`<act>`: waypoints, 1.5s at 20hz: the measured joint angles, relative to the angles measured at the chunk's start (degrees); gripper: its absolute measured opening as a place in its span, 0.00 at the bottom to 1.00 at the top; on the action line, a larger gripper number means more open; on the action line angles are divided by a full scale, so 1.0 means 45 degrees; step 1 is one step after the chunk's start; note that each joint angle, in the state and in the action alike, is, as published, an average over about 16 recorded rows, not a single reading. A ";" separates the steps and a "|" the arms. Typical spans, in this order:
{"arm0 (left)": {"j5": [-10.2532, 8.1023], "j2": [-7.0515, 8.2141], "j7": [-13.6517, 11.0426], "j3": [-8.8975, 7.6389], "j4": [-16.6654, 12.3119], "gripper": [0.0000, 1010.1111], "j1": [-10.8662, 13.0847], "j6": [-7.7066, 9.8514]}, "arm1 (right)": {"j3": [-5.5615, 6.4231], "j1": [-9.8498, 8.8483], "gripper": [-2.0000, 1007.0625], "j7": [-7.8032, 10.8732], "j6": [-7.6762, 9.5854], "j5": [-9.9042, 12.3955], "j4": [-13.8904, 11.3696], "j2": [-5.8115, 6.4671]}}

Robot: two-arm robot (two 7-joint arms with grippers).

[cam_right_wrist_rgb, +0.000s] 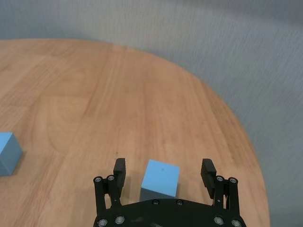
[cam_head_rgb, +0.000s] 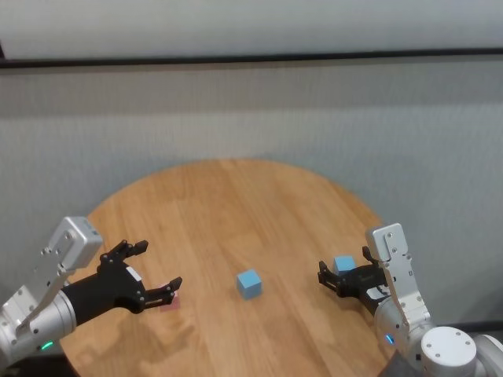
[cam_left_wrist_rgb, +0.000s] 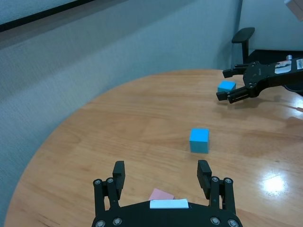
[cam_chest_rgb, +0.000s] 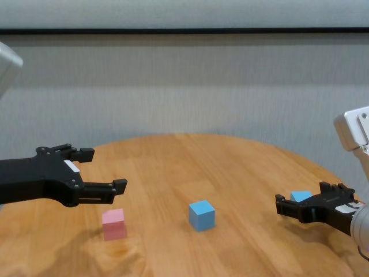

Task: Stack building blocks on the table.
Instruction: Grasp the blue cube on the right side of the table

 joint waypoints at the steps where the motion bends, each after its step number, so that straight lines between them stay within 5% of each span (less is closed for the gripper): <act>1: 0.0000 0.0000 0.0000 0.0000 0.0000 0.99 0.0000 0.0000 | 0.0034 -0.0003 1.00 0.0025 -0.0010 0.0004 0.0013 -0.0026; 30: 0.0000 0.0000 0.0000 0.0000 0.0000 0.99 0.0000 0.0000 | 0.0731 0.0185 1.00 0.0413 -0.0178 -0.0466 0.0771 -0.0648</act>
